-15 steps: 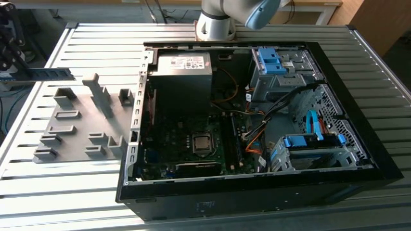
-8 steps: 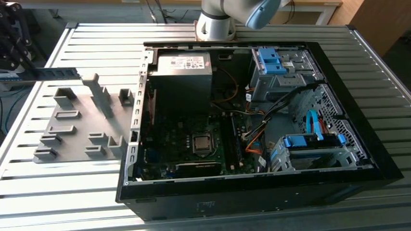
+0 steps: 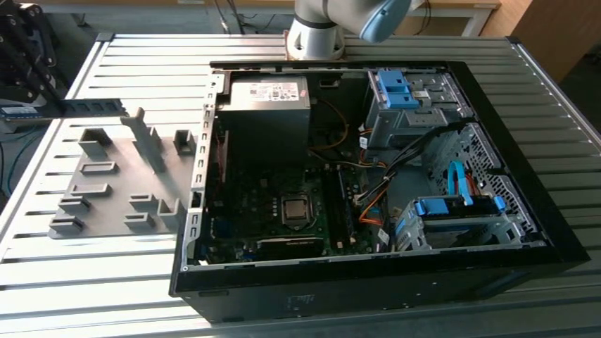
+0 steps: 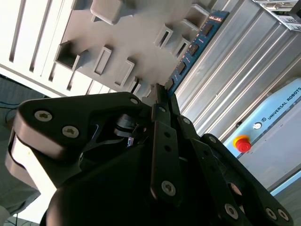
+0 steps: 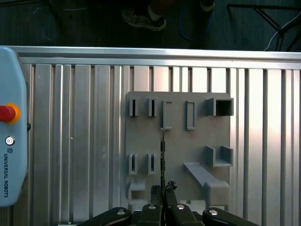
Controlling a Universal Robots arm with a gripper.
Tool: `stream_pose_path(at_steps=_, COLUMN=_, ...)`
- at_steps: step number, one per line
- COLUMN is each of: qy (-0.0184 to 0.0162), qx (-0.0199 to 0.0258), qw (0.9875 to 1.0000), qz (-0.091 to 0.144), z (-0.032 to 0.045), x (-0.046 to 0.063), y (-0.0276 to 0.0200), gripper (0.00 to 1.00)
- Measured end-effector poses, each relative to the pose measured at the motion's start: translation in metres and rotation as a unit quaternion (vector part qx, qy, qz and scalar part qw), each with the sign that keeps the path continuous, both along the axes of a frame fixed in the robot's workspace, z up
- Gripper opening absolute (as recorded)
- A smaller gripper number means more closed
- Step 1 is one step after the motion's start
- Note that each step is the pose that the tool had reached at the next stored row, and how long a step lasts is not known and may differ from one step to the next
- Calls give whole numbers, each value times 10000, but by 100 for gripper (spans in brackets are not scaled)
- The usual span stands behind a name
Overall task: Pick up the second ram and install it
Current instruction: 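Pick up the second ram and move it above second insertion slot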
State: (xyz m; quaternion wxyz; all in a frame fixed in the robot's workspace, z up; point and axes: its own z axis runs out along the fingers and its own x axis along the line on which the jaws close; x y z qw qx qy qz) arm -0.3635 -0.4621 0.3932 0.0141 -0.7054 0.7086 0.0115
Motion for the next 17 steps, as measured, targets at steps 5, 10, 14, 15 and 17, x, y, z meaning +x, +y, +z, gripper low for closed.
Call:
stream_pose_path(at_steps=5, qy=0, qx=0, qw=10000, qz=0, z=0, x=59, y=0, gripper=14)
stream_pose_path(at_steps=10, qy=0, qx=0, qw=10000, qz=1, z=0, x=121, y=0, gripper=14)
stream_pose_path(at_steps=14, qy=0, qx=0, qw=10000, qz=1, z=0, x=173, y=0, gripper=14)
stream_pose_path(at_steps=15, qy=0, qx=0, qw=10000, qz=2, z=0, x=185, y=0, gripper=14)
stream_pose_path(at_steps=17, qy=0, qx=0, qw=10000, qz=2, z=0, x=220, y=0, gripper=14)
